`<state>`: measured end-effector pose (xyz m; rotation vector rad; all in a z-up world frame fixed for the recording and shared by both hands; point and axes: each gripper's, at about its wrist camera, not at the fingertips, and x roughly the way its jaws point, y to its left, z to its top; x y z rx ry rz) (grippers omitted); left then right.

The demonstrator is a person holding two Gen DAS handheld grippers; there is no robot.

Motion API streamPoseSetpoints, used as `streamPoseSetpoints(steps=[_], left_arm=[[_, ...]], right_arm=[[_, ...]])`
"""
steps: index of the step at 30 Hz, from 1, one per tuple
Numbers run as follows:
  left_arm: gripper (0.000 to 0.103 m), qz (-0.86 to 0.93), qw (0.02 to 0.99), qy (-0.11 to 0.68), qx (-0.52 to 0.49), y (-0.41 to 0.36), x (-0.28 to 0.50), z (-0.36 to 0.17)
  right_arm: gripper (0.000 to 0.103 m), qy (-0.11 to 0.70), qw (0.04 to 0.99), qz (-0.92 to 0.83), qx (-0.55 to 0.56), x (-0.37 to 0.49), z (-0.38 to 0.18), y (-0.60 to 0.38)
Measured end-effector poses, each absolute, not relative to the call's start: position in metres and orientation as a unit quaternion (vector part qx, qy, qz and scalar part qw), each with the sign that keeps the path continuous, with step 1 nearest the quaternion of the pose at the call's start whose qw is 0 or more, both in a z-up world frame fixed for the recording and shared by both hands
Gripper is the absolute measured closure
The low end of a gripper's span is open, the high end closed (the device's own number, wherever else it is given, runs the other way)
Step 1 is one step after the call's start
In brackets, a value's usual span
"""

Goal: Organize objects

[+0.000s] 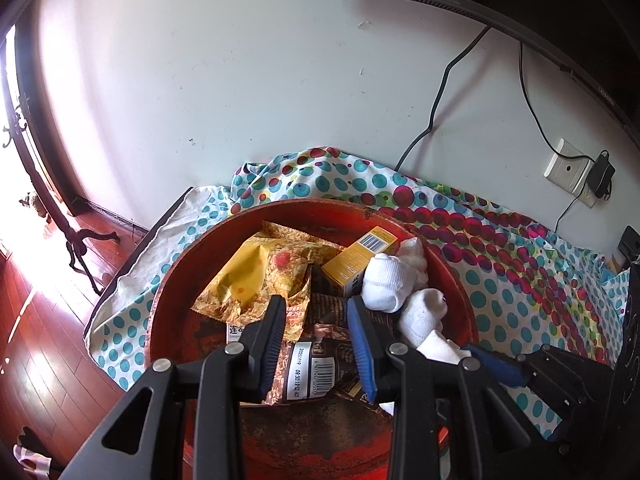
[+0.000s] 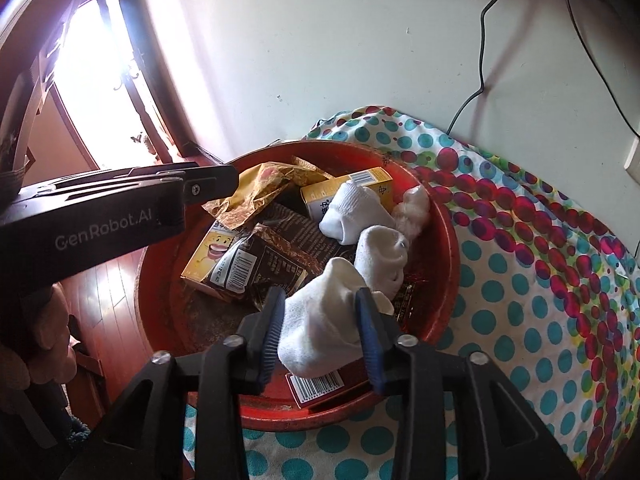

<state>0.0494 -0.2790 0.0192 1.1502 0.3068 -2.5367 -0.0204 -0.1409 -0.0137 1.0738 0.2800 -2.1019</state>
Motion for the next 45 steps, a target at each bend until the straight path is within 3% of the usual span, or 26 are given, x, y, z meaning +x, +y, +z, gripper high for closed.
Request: streamPoseSetpoints(steps=[1, 3, 6, 14, 18, 22, 26, 36, 45], left_arm=[[0.07, -0.892, 0.17, 0.107, 0.406, -0.279, 0.049, 0.019], [0.07, -0.891, 0.172, 0.105, 0.407, -0.278, 0.049, 0.02], [0.07, -0.892, 0.177, 0.108, 0.402, -0.281, 0.052, 0.022], [0.069, -0.883, 0.2, 0.139, 0.4, -0.296, 0.057, 0.022], [0.068, -0.881, 0.207, 0.128, 0.406, -0.29, 0.055, 0.023], [0.062, -0.878, 0.217, 0.111, 0.411, -0.28, 0.055, 0.029], [0.055, -0.876, 0.229, 0.116, 0.408, -0.274, 0.066, 0.034], [0.036, -0.857, 0.235, 0.11, 0.445, -0.265, 0.093, 0.022], [0.036, -0.876, 0.196, 0.079, 0.434, -0.24, 0.1, 0.022]], right_arm=[[0.039, 0.107, 0.37, -0.822, 0.419, -0.021, -0.013, -0.142], [0.025, 0.108, 0.361, -0.828, 0.415, -0.02, -0.012, -0.144], [0.019, 0.111, 0.37, -0.825, 0.413, -0.014, -0.011, -0.15], [0.018, 0.115, 0.35, -0.842, 0.394, -0.019, 0.001, -0.138], [0.006, 0.127, 0.309, -0.857, 0.391, -0.017, 0.018, -0.126], [0.003, 0.172, 0.269, -0.86, 0.399, 0.002, 0.021, -0.122], [0.002, 0.213, 0.252, -0.854, 0.403, 0.019, 0.017, -0.121], [0.002, 0.215, 0.261, -0.84, 0.425, 0.036, 0.001, -0.12], [0.003, 0.219, 0.26, -0.832, 0.439, 0.039, -0.004, -0.121]])
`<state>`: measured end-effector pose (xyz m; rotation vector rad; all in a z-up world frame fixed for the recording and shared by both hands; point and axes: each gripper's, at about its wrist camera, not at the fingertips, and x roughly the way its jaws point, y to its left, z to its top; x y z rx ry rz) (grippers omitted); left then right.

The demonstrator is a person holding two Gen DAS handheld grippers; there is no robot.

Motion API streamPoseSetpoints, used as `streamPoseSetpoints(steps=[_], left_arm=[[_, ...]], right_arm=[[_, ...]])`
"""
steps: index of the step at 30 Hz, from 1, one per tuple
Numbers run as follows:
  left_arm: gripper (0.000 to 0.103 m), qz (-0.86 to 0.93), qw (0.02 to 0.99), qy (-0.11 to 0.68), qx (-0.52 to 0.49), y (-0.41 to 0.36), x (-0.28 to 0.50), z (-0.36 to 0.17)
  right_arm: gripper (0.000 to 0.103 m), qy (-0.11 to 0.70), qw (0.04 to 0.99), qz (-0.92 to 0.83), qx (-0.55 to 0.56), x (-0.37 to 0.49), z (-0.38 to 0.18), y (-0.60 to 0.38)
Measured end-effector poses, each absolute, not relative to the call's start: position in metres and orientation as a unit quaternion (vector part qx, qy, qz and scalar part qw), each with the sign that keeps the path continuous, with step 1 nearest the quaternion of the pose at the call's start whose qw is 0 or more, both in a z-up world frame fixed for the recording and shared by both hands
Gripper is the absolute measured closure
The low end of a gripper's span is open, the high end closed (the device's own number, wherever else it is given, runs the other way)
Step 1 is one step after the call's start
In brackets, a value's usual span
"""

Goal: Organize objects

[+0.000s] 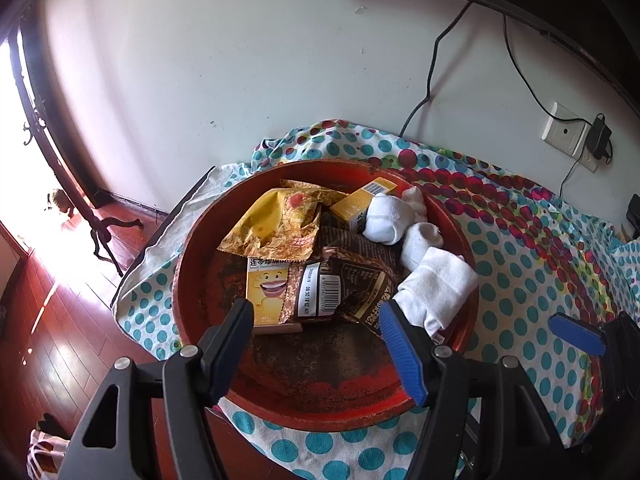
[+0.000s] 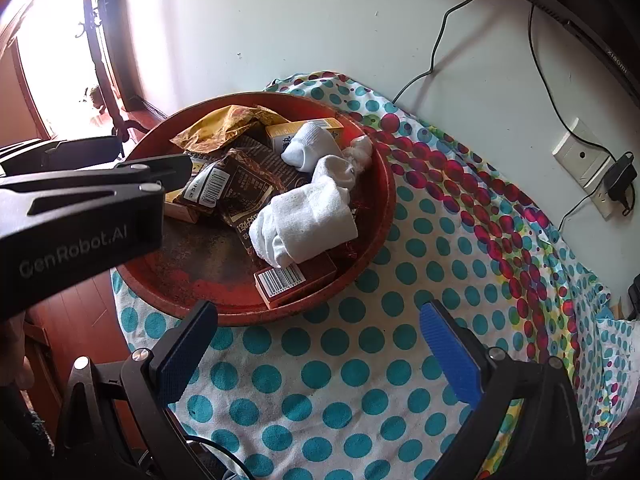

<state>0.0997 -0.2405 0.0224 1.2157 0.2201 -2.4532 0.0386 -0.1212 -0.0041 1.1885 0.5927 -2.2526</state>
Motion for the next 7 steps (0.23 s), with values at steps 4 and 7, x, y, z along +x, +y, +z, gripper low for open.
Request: streamPoseSetpoints(steps=[4, 7], left_arm=[[0.036, -0.873, 0.198, 0.076, 0.44, -0.2377, 0.0971, 0.0201], [0.036, -0.87, 0.2, 0.067, 0.445, -0.2367, 0.0978, 0.0182]], right_arm=[[0.003, 0.223, 0.259, -0.831, 0.44, 0.0387, -0.0051, -0.1219], [0.003, 0.222, 0.259, -0.829, 0.444, 0.0383, -0.0059, -0.1214]])
